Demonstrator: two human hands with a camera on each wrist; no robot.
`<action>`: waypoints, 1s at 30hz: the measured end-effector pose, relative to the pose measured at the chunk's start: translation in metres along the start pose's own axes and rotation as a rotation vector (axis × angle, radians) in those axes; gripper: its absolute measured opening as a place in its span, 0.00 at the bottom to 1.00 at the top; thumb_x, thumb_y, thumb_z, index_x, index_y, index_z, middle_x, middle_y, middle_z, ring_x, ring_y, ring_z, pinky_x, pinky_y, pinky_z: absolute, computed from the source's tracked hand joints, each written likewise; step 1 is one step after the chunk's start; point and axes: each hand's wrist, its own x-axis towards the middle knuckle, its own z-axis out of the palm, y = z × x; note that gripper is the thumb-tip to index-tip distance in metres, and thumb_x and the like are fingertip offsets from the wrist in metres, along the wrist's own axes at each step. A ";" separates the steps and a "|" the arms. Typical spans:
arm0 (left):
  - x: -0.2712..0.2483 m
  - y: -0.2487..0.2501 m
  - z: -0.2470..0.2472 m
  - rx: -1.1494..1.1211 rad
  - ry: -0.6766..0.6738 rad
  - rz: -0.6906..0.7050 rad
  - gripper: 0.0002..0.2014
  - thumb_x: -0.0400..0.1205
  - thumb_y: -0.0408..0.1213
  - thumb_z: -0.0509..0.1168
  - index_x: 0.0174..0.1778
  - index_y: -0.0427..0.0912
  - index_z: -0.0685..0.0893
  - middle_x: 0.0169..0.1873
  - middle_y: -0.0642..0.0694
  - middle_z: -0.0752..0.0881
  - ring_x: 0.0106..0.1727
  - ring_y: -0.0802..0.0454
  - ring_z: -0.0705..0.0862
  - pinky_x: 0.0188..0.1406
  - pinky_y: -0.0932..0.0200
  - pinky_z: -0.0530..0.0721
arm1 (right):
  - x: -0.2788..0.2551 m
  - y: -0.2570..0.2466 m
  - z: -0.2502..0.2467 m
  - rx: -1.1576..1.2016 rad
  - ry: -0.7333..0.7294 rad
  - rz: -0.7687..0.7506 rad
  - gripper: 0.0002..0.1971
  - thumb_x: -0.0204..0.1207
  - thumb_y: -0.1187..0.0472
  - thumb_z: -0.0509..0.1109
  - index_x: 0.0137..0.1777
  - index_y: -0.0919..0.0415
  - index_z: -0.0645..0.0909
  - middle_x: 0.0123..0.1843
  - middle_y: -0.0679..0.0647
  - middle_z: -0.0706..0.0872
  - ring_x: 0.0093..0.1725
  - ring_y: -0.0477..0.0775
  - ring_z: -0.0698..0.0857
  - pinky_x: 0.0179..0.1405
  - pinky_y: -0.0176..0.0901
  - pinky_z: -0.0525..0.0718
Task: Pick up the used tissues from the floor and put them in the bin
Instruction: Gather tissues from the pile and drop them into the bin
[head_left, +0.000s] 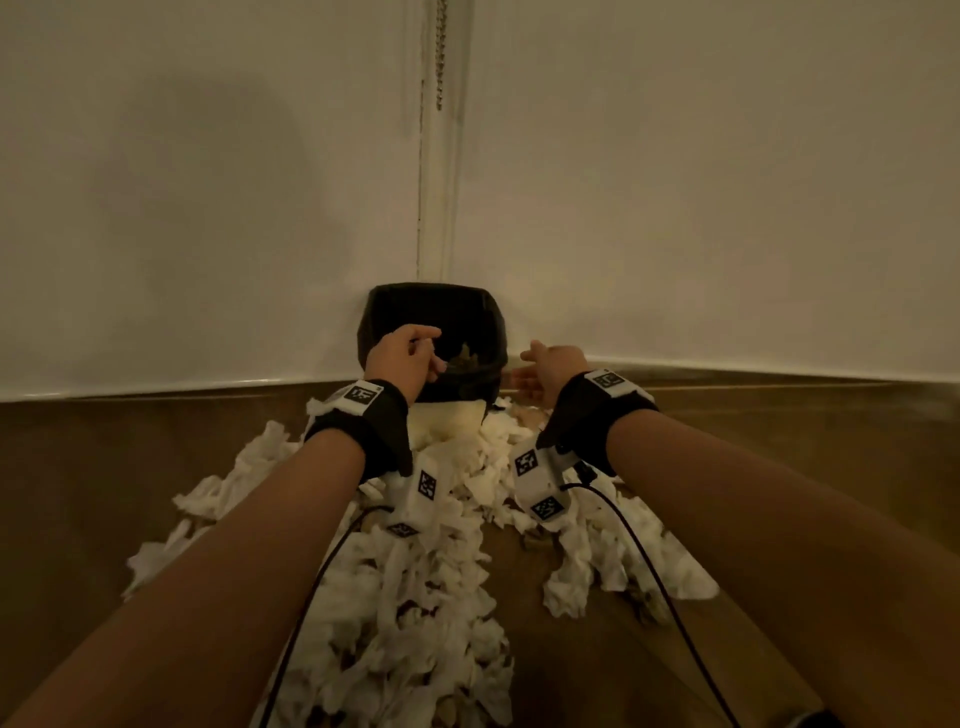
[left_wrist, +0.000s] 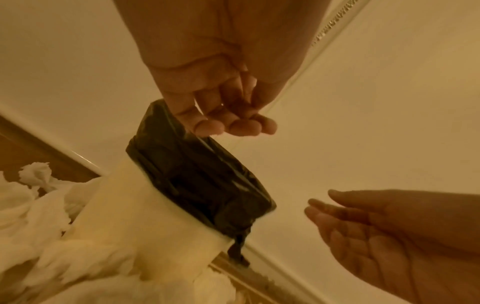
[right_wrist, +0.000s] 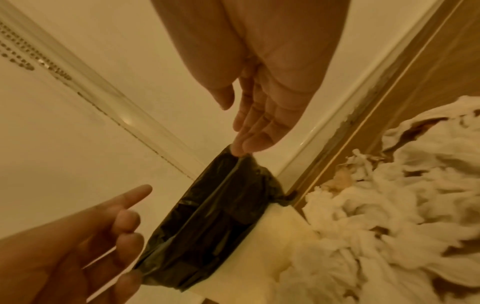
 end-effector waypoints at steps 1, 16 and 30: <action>-0.006 -0.001 0.005 0.014 -0.032 0.003 0.14 0.86 0.33 0.51 0.59 0.45 0.81 0.31 0.51 0.84 0.29 0.59 0.80 0.27 0.70 0.74 | -0.004 0.004 -0.009 -0.021 0.016 -0.001 0.17 0.86 0.60 0.51 0.42 0.65 0.77 0.32 0.60 0.83 0.30 0.57 0.82 0.27 0.43 0.83; -0.108 -0.056 0.142 0.640 -0.690 0.153 0.13 0.82 0.33 0.58 0.56 0.47 0.85 0.59 0.47 0.84 0.57 0.48 0.82 0.50 0.61 0.76 | -0.034 0.125 -0.132 -0.254 0.167 0.215 0.17 0.85 0.67 0.50 0.38 0.62 0.77 0.34 0.58 0.82 0.28 0.54 0.77 0.25 0.41 0.74; -0.146 -0.120 0.213 1.097 -1.036 0.242 0.21 0.84 0.40 0.58 0.74 0.48 0.67 0.73 0.41 0.63 0.70 0.37 0.69 0.68 0.42 0.74 | -0.041 0.200 -0.187 -0.298 0.434 0.301 0.14 0.81 0.65 0.60 0.62 0.65 0.81 0.62 0.62 0.85 0.60 0.63 0.84 0.60 0.57 0.84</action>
